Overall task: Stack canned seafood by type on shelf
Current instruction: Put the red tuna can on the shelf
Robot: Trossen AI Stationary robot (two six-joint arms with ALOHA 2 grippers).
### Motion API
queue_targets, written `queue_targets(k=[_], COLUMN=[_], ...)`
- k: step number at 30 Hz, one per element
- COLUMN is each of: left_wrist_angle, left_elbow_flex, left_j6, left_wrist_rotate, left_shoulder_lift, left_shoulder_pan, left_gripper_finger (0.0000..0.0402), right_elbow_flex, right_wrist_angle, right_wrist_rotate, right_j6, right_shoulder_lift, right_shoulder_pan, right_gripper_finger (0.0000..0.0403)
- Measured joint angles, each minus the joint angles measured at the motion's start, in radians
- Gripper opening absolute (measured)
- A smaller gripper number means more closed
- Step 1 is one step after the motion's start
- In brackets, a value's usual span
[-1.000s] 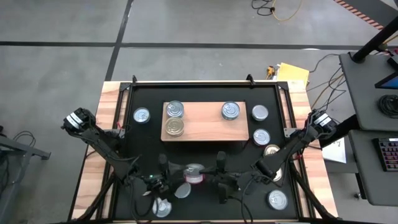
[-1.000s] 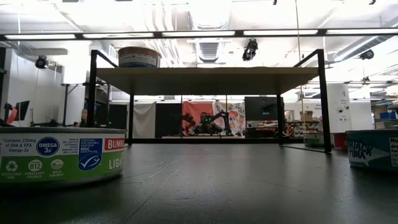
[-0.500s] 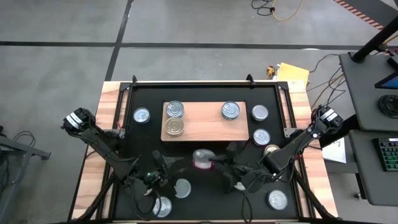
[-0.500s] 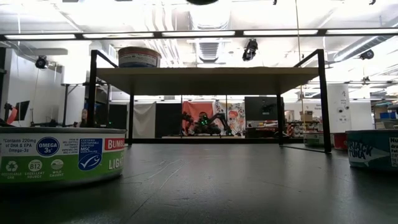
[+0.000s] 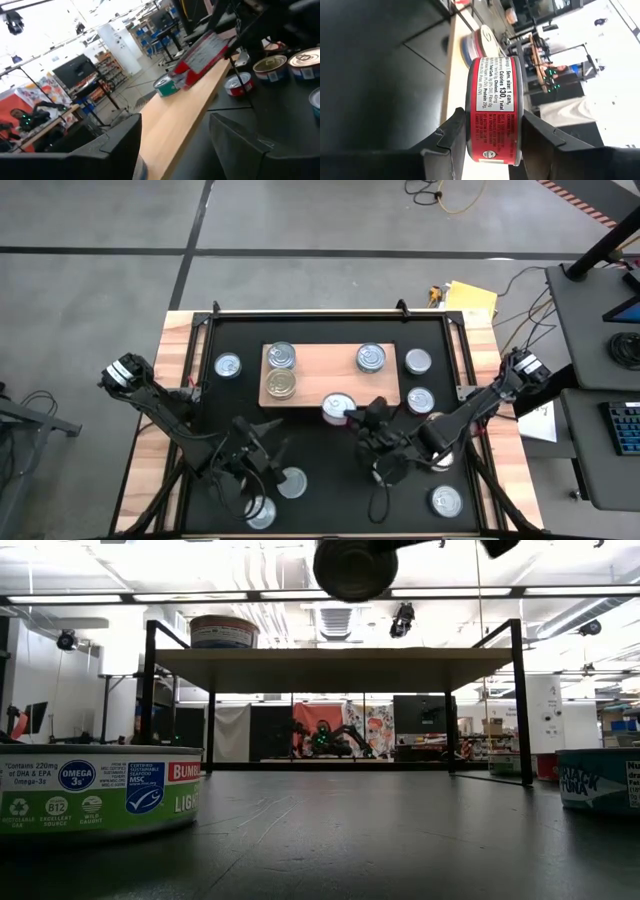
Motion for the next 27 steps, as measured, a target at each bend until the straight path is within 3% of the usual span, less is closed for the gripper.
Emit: queue_targets(k=[12,27], left_wrist_angle=[-0.009,-0.02], left_elbow_flex=[-0.02,-0.021], left_j6=[-0.07,-0.07], left_wrist_rotate=[-0.001,-0.002], left_shoulder_lift=[0.0,0.0], left_shoulder_pan=[-0.001,-0.005], left_gripper_finger=[0.0207,0.0207], right_elbow_flex=[0.0,-0.001], right_wrist_angle=[-0.012,-0.095], right_wrist_rotate=[-0.08,-0.083], right_j6=[-0.012,0.072], right_shoulder_lift=[0.03,0.051], right_shoulder_pan=[-0.136,-0.149], right_gripper_finger=[0.0136,0.0139])
